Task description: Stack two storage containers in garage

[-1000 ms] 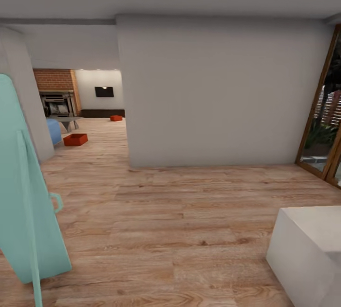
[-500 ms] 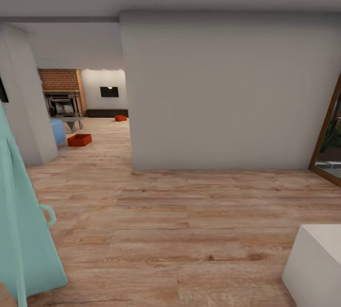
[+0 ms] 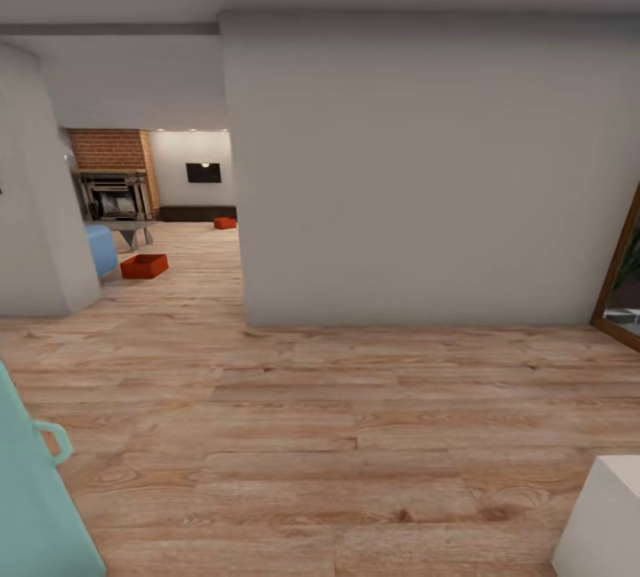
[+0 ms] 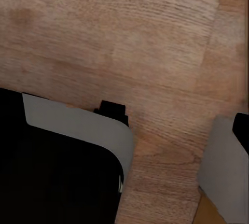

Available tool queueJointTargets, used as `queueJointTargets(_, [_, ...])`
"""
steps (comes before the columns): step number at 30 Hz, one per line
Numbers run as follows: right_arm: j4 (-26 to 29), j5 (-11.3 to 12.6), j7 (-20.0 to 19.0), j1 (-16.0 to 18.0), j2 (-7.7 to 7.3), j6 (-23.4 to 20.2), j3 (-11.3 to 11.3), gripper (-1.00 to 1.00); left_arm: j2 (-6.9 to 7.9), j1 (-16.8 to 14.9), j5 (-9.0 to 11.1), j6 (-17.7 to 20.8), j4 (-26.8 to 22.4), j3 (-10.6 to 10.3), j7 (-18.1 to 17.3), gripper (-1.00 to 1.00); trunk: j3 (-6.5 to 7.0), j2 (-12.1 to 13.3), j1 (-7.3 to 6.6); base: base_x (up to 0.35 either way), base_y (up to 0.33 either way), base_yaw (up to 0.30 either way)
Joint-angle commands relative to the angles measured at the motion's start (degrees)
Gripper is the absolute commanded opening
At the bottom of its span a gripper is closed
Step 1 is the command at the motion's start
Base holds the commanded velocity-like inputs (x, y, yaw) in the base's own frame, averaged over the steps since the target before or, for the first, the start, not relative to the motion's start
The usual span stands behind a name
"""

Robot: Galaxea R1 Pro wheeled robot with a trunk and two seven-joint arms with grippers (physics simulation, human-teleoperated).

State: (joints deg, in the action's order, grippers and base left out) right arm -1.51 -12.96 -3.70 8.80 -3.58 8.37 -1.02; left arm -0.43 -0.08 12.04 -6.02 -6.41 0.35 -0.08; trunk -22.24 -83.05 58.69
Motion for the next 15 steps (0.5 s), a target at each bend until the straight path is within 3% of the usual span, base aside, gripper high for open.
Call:
queueJointTargets(1, [-0.2, -0.1, -0.1, 0.1, -0.02, 0.4, -0.1, 1.00, -0.01, 0.0, 0.4, -0.1, 0.0, 0.0, 0.0, 1.00, -0.06, 0.0, 0.04, 0.323, 0.000, 0.000])
queueJointTargets(8, [-0.2, 0.1, -0.3, 0.1, -0.03, 0.2, -0.2, 1.00, 0.06, 0.0, 0.4, -0.1, 0.0, 0.0, 0.0, 1.00, -0.06, 0.0, 0.04, 0.323, 0.000, 0.004])
queueJointTargets(15, [-0.2, 0.0, -0.3, 0.1, -0.03, 0.5, -0.1, 1.00, 0.07, 0.0, 0.4, -0.1, 0.0, 0.0, 0.0, 1.00, -0.06, 0.0, 0.04, 0.323, 0.000, 0.203])
